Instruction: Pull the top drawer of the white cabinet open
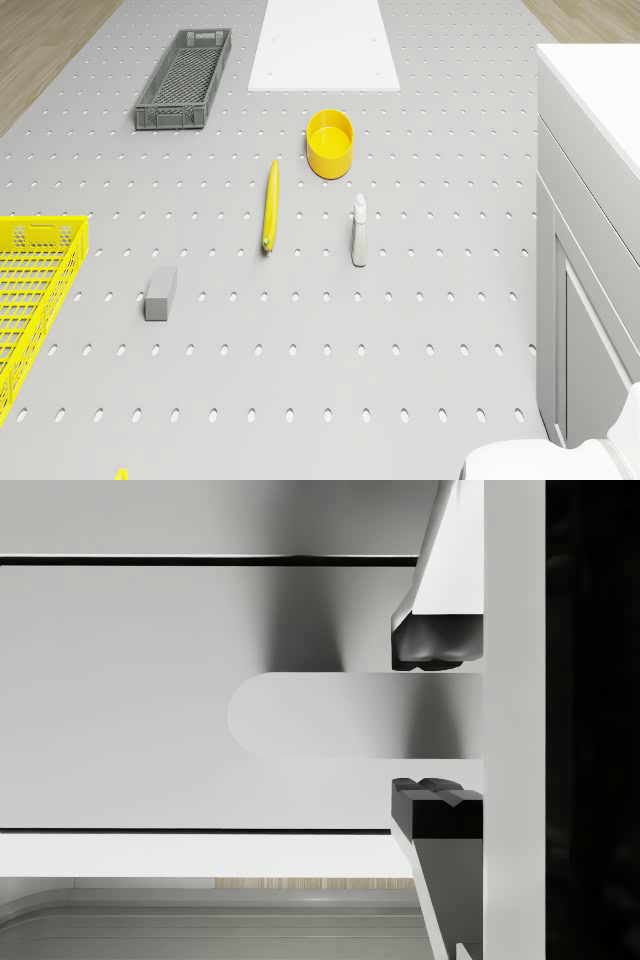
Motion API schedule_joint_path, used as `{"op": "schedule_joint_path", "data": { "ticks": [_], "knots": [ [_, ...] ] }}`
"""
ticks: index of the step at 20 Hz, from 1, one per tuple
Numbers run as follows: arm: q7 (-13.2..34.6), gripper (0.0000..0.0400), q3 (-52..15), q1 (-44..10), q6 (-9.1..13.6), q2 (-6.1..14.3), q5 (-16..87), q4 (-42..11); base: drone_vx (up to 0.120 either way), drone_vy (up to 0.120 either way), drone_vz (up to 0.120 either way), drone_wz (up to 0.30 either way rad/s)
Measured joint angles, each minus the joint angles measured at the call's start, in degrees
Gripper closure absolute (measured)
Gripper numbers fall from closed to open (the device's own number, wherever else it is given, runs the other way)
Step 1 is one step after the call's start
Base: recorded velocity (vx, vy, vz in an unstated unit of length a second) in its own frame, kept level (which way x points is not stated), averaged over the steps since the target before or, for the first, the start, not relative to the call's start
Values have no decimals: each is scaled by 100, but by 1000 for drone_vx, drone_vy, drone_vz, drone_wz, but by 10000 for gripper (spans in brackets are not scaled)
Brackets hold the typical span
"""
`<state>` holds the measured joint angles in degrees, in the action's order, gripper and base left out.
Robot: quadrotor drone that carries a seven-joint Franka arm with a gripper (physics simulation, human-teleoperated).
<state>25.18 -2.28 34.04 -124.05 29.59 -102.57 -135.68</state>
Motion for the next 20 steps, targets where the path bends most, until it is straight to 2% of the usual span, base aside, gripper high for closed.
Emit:
{"op": "schedule_joint_path", "data": {
  "ticks": [1,2,3,4,5,9,13,14,15,16,18,19,20],
  "knots": [
    [2,263,-19,-22,7,-2,-5,2,0,0,0,0],
    [-112,239,-31,-42,22,-18,-5,-10,0,0,0,0],
    [119,254,-51,-74,37,-7,43,9,0,0,0,0],
    [66,257,-69,-94,42,-8,38,10,0,0,0,0],
    [412,262,-114,-145,30,39,119,52,0,0,0,0],
    [253,283,-116,-241,132,87,85,-33,0,0,0,0],
    [165,267,-85,-326,240,166,148,-121,0,0,0,0],
    [-308,132,-2,-299,308,102,309,-212,0,0,0,0],
    [156,190,125,-256,342,161,605,-159,0,0,0,0],
    [204,213,172,-226,340,201,605,-171,0,0,0,0],
    [196,245,182,-249,362,260,518,-217,0,0,0,0],
    [478,262,157,-280,350,321,525,-201,0,0,0,0],
    [510,269,150,-313,370,355,519,-219,0,0,0,0]
  ]
}}
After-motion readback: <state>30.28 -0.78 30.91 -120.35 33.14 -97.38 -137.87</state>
